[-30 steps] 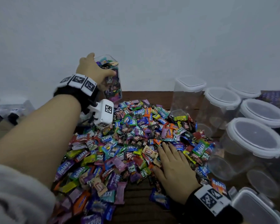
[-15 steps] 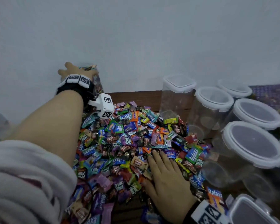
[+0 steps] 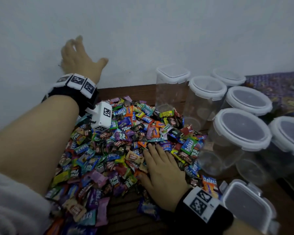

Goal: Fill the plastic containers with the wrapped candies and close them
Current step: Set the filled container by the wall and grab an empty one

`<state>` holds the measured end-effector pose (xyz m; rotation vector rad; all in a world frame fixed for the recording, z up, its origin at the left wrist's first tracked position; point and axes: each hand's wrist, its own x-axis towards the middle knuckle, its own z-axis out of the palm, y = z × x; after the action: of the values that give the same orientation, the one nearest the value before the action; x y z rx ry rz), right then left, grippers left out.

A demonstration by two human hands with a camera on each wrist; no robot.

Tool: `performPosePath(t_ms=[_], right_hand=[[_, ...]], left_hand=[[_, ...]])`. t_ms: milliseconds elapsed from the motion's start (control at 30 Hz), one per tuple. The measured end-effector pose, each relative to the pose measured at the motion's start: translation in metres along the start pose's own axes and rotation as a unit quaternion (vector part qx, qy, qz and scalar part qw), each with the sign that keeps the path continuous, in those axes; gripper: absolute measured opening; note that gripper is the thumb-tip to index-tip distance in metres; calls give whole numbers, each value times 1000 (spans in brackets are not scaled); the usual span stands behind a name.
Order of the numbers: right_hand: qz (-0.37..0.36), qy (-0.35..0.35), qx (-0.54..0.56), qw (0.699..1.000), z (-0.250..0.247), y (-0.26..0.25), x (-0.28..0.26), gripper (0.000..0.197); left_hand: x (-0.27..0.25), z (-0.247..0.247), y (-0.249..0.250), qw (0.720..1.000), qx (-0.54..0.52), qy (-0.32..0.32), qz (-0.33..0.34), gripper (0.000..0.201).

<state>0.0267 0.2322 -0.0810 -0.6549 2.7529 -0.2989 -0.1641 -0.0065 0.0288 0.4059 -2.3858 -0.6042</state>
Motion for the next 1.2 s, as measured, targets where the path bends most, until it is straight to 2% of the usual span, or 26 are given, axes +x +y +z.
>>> performPosePath(t_ms=[67,167,333,433,567,733,1000,1200], right_hand=[[-2,2,-2,1000,0,0,1,89],[0,7,8,1000,-1,1,0,67],[-8,12,20,1000,-2,4,-1,65],[-15,3,20,1000,-1,6,0,65],[-18,12,20,1000,1,6,0,66],[-21,17,27,999,0,8,0,66],[-23,20,34,999,1,8,1,66],[-26,18,23,999,1,10,1,66]], left_hand=[[-6,0,20,997,-34,-50,49,72],[-21,5,52,981,-82,-146,101,66],[-46,23,88,938,-155,-296,92,88],[-60,36,101,926,-166,-332,68,102],[-66,49,110,923,-180,-337,34,112],[-74,57,122,925,-209,-314,43,120],[-81,57,130,943,-186,-275,34,112],[-76,34,122,951,-209,-228,22,104]])
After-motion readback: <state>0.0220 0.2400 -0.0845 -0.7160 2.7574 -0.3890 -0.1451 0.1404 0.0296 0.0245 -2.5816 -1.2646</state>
